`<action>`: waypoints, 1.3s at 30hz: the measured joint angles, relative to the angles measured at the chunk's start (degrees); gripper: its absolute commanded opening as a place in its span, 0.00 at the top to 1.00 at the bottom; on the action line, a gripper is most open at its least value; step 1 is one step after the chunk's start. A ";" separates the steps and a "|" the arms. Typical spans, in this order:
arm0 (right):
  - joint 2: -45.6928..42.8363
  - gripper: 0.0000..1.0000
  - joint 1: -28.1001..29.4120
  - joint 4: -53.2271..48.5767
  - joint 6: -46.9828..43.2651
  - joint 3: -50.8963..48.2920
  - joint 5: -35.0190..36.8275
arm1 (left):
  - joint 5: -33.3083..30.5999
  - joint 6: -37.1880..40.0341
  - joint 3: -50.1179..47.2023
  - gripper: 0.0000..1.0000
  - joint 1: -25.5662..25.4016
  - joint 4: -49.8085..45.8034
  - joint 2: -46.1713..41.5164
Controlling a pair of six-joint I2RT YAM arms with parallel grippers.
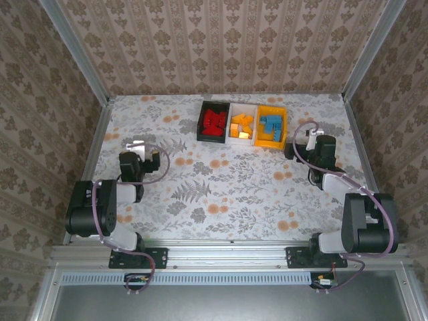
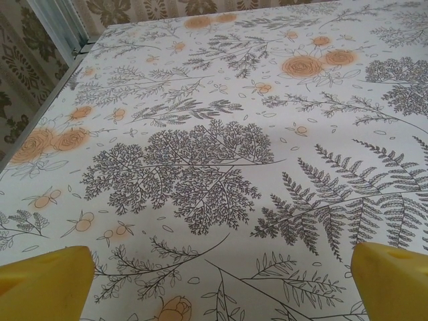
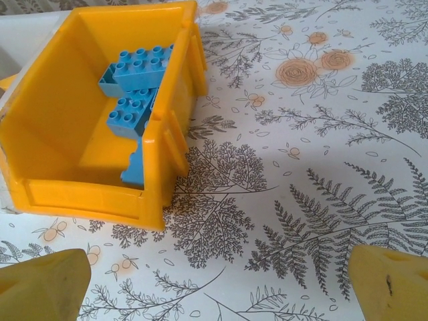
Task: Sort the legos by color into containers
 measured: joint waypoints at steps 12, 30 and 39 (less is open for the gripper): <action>0.02 0.00 1.53 14.99 -1.27 -6.78 0.11 | 0.42 0.00 0.00 0.00 0.02 0.00 0.00; 8.46 0.00 3.28 35.06 -2.69 -14.82 2.91 | 0.44 0.00 0.00 0.00 0.02 0.00 0.00; 8.63 0.00 3.65 32.26 -2.64 -11.08 4.46 | 0.63 0.00 0.00 0.00 0.02 0.00 0.00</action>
